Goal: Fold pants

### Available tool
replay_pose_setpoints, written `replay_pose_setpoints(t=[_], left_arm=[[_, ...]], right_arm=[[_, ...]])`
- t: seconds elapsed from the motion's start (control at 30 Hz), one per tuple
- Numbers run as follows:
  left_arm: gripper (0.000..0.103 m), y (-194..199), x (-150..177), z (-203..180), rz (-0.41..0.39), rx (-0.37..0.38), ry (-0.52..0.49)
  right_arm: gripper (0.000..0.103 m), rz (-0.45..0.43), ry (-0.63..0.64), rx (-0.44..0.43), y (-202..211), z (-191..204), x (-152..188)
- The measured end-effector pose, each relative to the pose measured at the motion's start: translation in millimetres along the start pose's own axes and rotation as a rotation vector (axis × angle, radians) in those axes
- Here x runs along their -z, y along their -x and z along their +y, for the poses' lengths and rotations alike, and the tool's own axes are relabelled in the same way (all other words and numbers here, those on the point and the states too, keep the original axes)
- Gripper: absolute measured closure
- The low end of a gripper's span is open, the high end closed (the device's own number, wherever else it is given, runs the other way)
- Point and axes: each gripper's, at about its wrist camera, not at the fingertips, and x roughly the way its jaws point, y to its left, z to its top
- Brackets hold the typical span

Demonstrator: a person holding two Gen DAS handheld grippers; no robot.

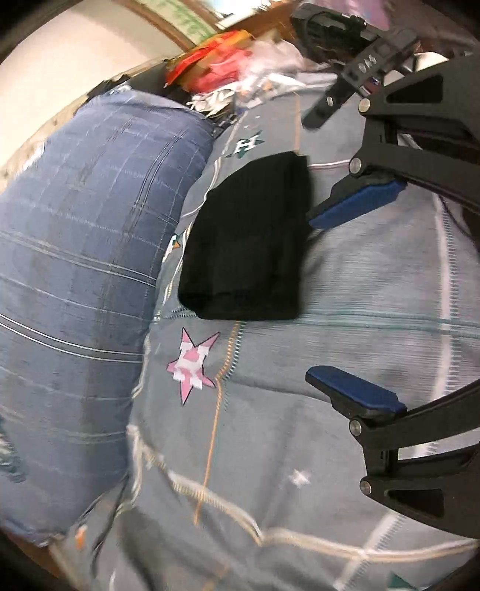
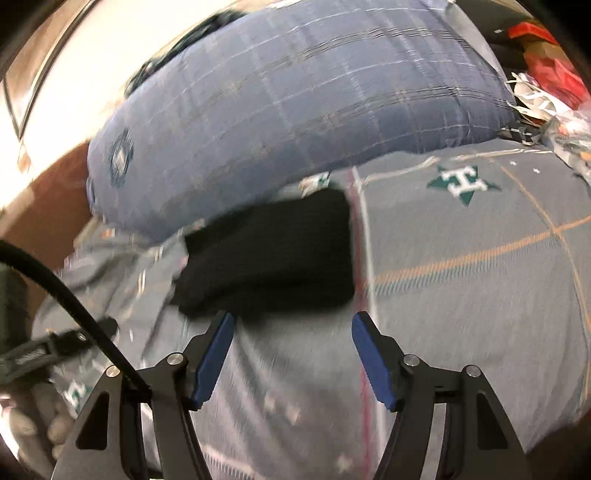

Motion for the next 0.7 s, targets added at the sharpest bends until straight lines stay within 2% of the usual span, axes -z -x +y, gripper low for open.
replay_pose_setpoints(t=[0.13, 0.3, 0.4, 0.43, 0.5, 0.57, 0.63, 0.67, 0.7], left_arm=[[0.027, -50, -32, 16, 0.084, 0.077, 0.062], [0.027, -104, -50, 22, 0.184, 0.168, 0.119], [0.027, -113, -60, 13, 0.187, 0.214, 0.089], [0.025, -117, -62, 9, 0.200, 0.212, 0.078], [0.013, -124, -63, -1, 0.198, 0.206, 0.042], [0.013, -125, -63, -9, 0.192, 0.163, 0.007], [0.025, -119, -61, -17, 0.178, 0.148, -0.008], [0.036, -114, -60, -19, 0.171, 0.157, -0.013], [0.042, -108, -59, -20, 0.164, 0.157, -0.013]], right_arm=[[0.026, -0.007, -0.046, -0.027, -20, -21, -42], [0.026, 0.098, -0.144, -0.078, -75, -49, -74], [0.026, 0.159, -0.196, -0.138, -105, -57, -80], [0.026, 0.178, -0.198, -0.157, -114, -58, -81], [0.026, 0.219, -0.220, -0.200, -134, -58, -82], [0.026, 0.205, -0.241, -0.240, -143, -57, -83], [0.035, 0.227, -0.266, -0.261, -149, -51, -82], [0.042, 0.227, -0.277, -0.266, -147, -48, -82], [0.053, 0.226, -0.279, -0.276, -143, -45, -82]])
